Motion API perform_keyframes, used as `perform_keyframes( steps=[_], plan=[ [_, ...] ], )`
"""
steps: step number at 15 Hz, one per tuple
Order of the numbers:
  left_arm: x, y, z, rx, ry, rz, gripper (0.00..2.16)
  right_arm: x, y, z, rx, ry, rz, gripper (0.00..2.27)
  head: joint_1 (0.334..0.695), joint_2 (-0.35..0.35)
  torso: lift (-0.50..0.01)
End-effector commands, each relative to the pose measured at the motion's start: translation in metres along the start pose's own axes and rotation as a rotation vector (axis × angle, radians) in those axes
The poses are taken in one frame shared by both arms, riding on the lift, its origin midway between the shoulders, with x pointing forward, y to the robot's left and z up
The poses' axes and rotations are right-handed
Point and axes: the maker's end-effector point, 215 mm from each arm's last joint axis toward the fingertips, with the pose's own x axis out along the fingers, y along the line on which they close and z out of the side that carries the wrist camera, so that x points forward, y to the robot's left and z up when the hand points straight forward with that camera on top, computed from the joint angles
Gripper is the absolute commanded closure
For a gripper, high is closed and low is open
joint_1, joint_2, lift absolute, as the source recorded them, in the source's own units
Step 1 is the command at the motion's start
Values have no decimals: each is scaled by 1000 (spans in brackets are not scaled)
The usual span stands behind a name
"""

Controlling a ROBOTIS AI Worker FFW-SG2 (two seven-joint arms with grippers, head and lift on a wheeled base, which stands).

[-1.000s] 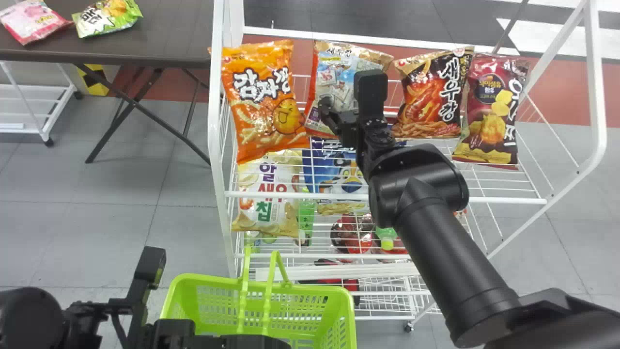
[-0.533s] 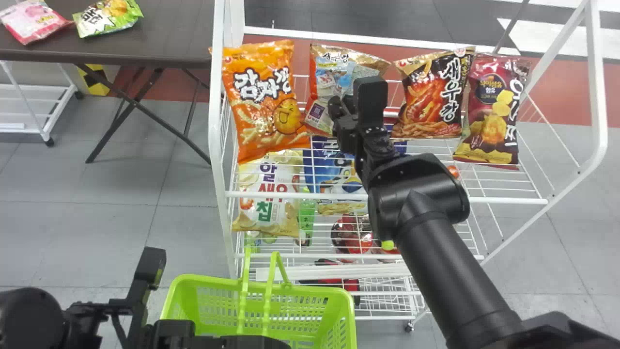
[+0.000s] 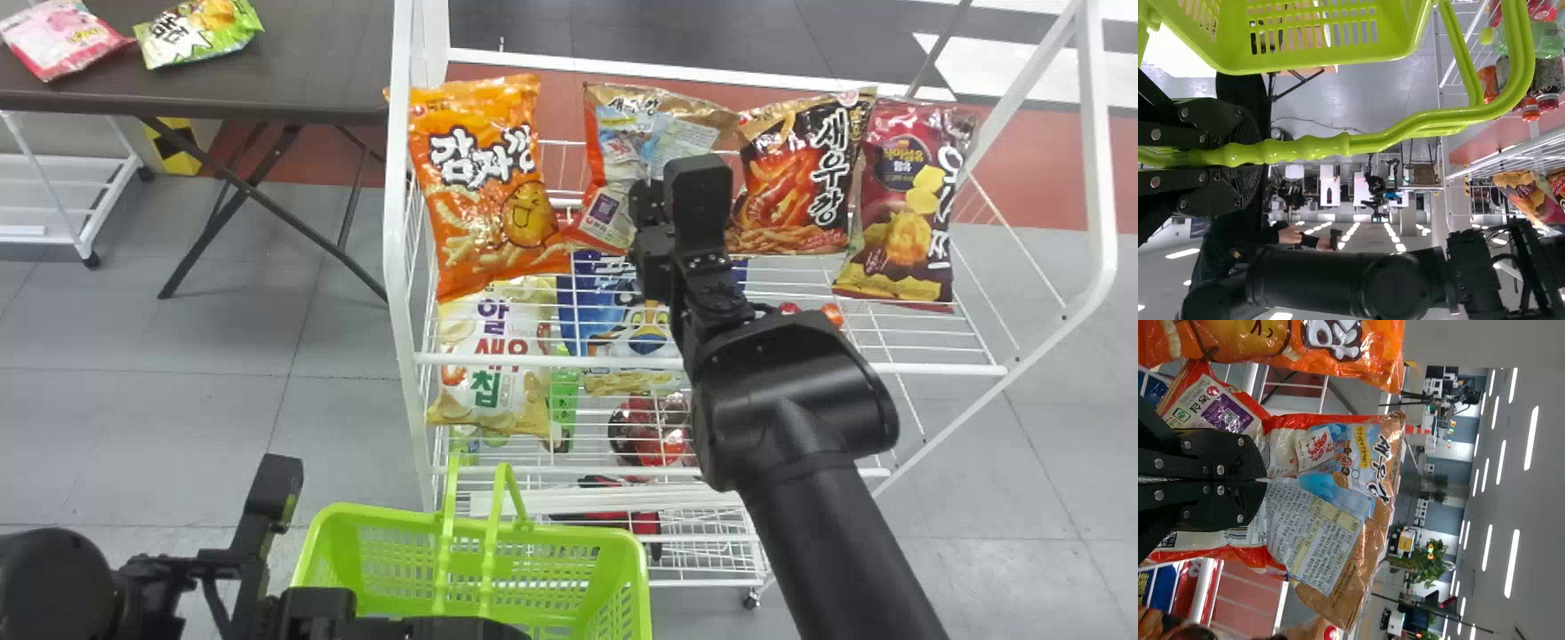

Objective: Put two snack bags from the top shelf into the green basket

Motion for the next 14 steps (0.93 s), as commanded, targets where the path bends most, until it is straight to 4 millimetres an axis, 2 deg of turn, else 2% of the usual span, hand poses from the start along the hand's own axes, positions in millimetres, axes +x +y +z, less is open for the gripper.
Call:
perform_keyframes(
  steps=[1,4,6,9,11,12,14],
  plan=[
    [0,0,0,0,0,1,2145,-20,-4,2,10,25,-9,2246,695,-143,-1],
    [-1,1,0,0,0,2,2145,-53,-17,5,12,56,-27,2246,695,-155,-1],
    [0,0,0,0,0,1,2145,-73,-22,15,5,51,-41,2246,695,-172,-1],
    [0,0,0,0,0,1,2145,-113,-44,19,-31,83,-90,2246,695,-192,-1],
    [-3,2,-2,-9,-7,-2,2145,-136,-55,12,-34,132,-107,2246,695,-213,-1],
    [-2,2,-3,-11,-7,-2,2145,-149,-65,2,-37,176,-121,2246,695,-236,-1],
    [-2,1,-3,-11,-7,-4,2145,-173,-71,-20,-47,258,-118,2246,695,-262,-1]
  ],
)
